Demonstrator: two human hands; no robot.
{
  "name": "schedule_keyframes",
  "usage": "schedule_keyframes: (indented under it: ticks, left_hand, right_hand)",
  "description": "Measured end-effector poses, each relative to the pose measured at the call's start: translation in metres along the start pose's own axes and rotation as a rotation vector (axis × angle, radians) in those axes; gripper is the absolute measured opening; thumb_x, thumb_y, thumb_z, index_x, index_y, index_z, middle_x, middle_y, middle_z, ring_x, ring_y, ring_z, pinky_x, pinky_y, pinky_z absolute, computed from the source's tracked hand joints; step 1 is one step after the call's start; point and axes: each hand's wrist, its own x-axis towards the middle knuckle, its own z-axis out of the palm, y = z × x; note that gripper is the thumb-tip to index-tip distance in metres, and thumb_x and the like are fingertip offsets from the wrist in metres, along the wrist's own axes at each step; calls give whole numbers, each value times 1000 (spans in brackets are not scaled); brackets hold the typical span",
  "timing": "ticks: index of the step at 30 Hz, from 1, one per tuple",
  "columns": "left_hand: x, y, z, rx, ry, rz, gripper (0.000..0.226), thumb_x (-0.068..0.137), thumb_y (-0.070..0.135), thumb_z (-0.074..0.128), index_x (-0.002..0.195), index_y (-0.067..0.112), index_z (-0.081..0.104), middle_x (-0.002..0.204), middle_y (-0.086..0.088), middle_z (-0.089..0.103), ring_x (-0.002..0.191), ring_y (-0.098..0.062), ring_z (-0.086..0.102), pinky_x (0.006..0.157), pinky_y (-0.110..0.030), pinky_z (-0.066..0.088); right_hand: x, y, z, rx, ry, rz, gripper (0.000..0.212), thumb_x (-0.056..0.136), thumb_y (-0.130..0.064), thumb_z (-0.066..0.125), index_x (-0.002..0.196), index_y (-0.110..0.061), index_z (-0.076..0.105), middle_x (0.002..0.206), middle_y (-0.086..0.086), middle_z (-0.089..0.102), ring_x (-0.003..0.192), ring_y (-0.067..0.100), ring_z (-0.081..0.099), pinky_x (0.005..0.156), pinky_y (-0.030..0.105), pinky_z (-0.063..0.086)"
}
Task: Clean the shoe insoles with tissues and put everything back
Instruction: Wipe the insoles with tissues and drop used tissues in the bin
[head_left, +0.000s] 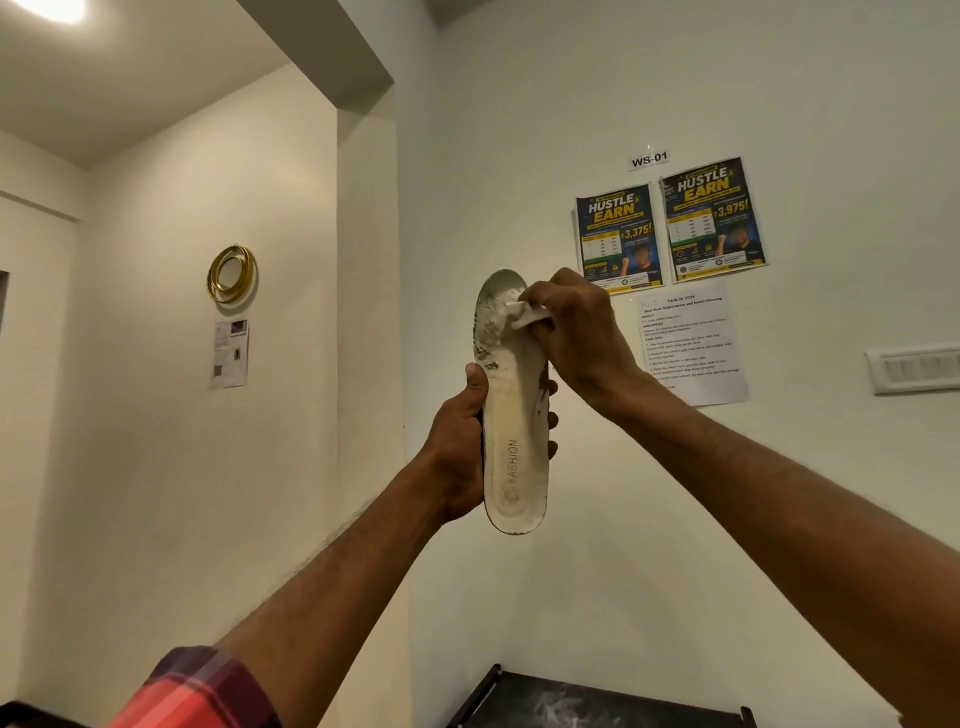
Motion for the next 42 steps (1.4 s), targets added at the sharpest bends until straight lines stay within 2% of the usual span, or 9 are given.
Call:
schedule_keyframes:
  ticks: [10,14,18,22,26,29,33,37,42]
  left_hand:
    - [-3,1,1,52,-16,-2,72,103,64,21,133,12,62,143,-16,58,112,-33,58,97,-50,49]
    - [-5,1,1,93,-9,-9,73,103,64,20,131,13,64,142,-15,60,112,-33,59,104,-53,46]
    - [-6,1,1,97,-4,-9,72,103,64,21,126,14,67,140,-15,61,111,-33,59,104,-54,45]
    - [-7,1,-1,104,-1,-8,74,104,63,20,135,11,62,141,-15,61,112,-33,59,107,-55,43]
    - [-9,3,-1,104,14,-6,73,103,64,20,127,14,67,132,-15,65,111,-33,60,103,-53,46]
    - [-10,2,-1,88,19,-17,72,103,65,21,120,15,71,131,-15,66,110,-33,60,105,-55,44]
    - [-11,2,-1,77,38,-13,71,103,64,22,125,12,66,121,-15,69,108,-33,63,100,-52,49]
    - [-11,4,0,82,55,-1,71,103,64,19,120,15,67,116,-14,72,104,-33,64,92,-49,53]
    - [-6,0,-1,-5,97,40,65,103,64,23,132,20,61,112,-18,73,104,-38,66,90,-52,54]
  right_hand:
    - [14,-3,-2,-32,-63,-131,14,86,-4,74,98,1,72,90,19,64,78,30,64,62,34,57]
    - [21,1,-2,18,68,-41,14,85,-8,75,98,-1,74,88,19,66,76,27,65,62,34,57]
    - [17,-4,2,-10,-67,-190,19,85,-6,76,102,-1,73,93,19,66,82,29,66,68,37,60]
    - [26,1,2,35,83,-47,15,83,-7,78,98,-4,75,89,17,67,77,25,66,64,38,60]
    - [16,-11,5,2,-91,-193,20,83,-8,78,101,-2,73,96,18,67,85,29,67,70,37,60]
    - [21,-6,4,61,48,-65,17,83,-7,77,100,-3,75,91,18,68,79,27,67,66,31,57]
    - [11,-18,6,76,-117,-195,17,79,-4,80,95,-1,74,97,17,69,85,26,67,72,28,57]
    - [8,-18,5,160,-2,-97,17,78,-3,81,93,-1,75,93,17,69,79,16,61,70,6,41]
    - [-7,-28,16,163,-154,-172,18,82,-7,79,100,-4,76,100,15,69,85,27,68,74,31,59]
